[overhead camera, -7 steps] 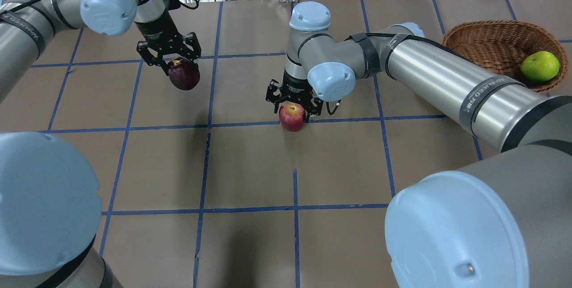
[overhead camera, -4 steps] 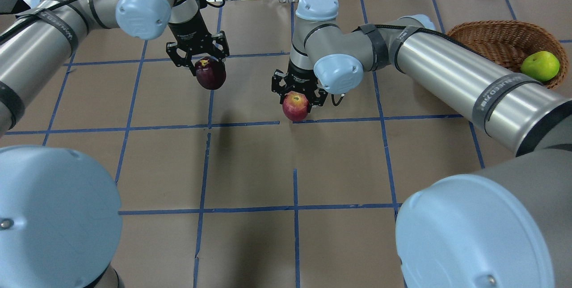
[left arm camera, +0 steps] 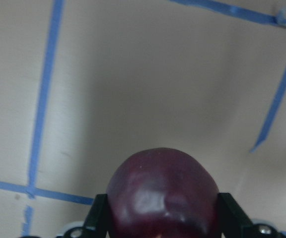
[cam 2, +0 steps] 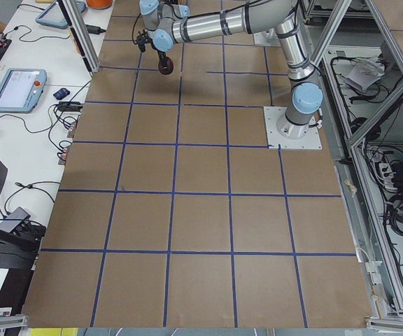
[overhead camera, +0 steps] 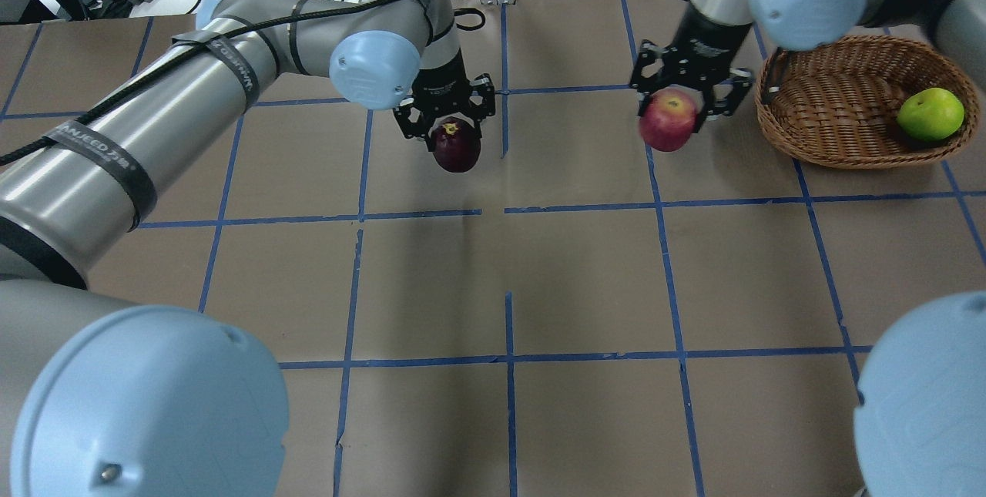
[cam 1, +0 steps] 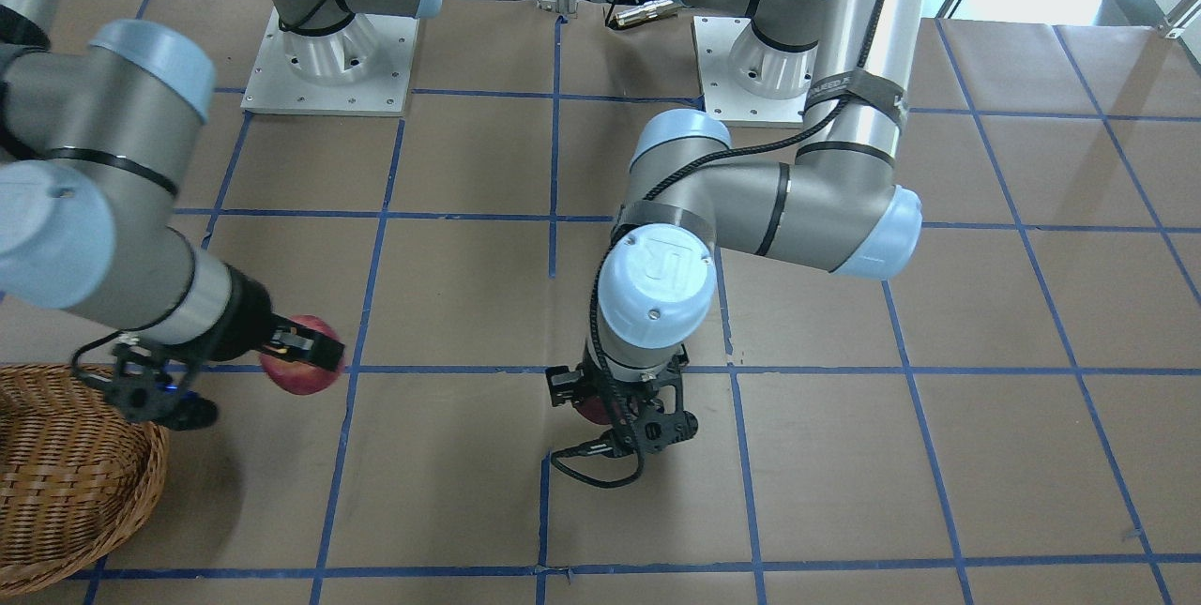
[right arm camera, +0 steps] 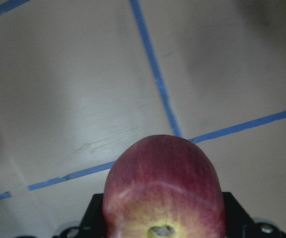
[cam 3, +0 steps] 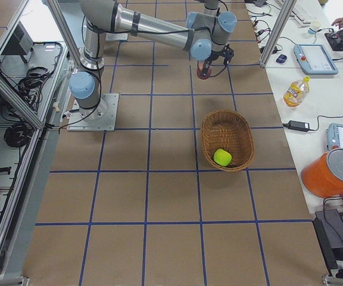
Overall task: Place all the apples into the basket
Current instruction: 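Carry the red apple to the basket while the left carries the dark apple mid-table, then release the red apple into the basket while the left sets the dark apple down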
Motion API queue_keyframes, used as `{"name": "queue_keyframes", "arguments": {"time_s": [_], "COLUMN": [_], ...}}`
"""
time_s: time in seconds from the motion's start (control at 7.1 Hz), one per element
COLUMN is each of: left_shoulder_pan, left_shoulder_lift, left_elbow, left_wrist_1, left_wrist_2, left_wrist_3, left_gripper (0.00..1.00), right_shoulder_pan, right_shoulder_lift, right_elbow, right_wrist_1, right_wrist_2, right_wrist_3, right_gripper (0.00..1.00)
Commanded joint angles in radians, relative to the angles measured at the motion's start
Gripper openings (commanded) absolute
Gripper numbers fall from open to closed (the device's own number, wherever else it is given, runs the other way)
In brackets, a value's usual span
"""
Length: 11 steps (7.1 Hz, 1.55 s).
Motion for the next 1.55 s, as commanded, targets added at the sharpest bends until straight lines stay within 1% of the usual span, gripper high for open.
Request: {"name": "queue_keyframes", "arguments": {"time_s": [0.0,0.14,0.28,0.42,0.56,0.7,0.84,0.99,1.13,1.27,1.41], "left_shoulder_pan": [-0.107,-0.113,-0.113,-0.112,-0.112,-0.109,-0.101,-0.098,-0.086,-0.049,-0.018], "left_shoulder_lift": [-0.004,0.002,0.011,0.017,0.030,0.036,0.059,0.091,0.134,0.195,0.261], "left_elbow": [-0.084,-0.176,-0.228,-0.229,-0.229,-0.218,-0.176,-0.105,-0.033,0.013,0.014], "left_wrist_1": [0.127,0.220,0.247,0.242,0.232,0.232,0.171,0.025,-0.147,-0.301,-0.369], "left_wrist_2": [0.005,0.005,0.007,0.010,0.010,0.010,0.007,0.005,0.004,-0.005,-0.007], "left_wrist_3": [-0.086,-0.093,-0.091,-0.093,-0.096,-0.091,-0.094,-0.094,-0.081,-0.042,0.017], "left_gripper": [0.51,0.52,0.59,0.80,1.00,1.00,1.00,1.00,1.00,1.00,1.00], "right_shoulder_pan": [-0.162,-0.210,-0.248,-0.285,-0.319,-0.331,-0.354,-0.354,-0.356,-0.356,-0.356], "right_shoulder_lift": [-0.008,0.001,0.031,0.068,0.107,0.143,0.156,0.165,0.199,0.210,0.213], "right_elbow": [-0.006,-0.003,-0.005,-0.006,-0.003,-0.006,-0.008,-0.006,-0.008,-0.006,-0.005], "right_wrist_1": [0.001,-0.064,-0.132,-0.224,-0.317,-0.329,-0.329,-0.341,-0.373,-0.390,-0.389], "right_wrist_2": [-0.141,-0.174,-0.203,-0.238,-0.242,-0.239,-0.229,-0.231,-0.240,-0.240,-0.239], "right_wrist_3": [-0.353,-0.440,-0.517,-0.574,-0.635,-0.649,-0.650,-0.654,-0.656,-0.654,-0.650], "right_gripper": [0.00,0.00,0.00,0.00,0.00,0.00,0.00,0.00,0.00,0.00,0.00]}}
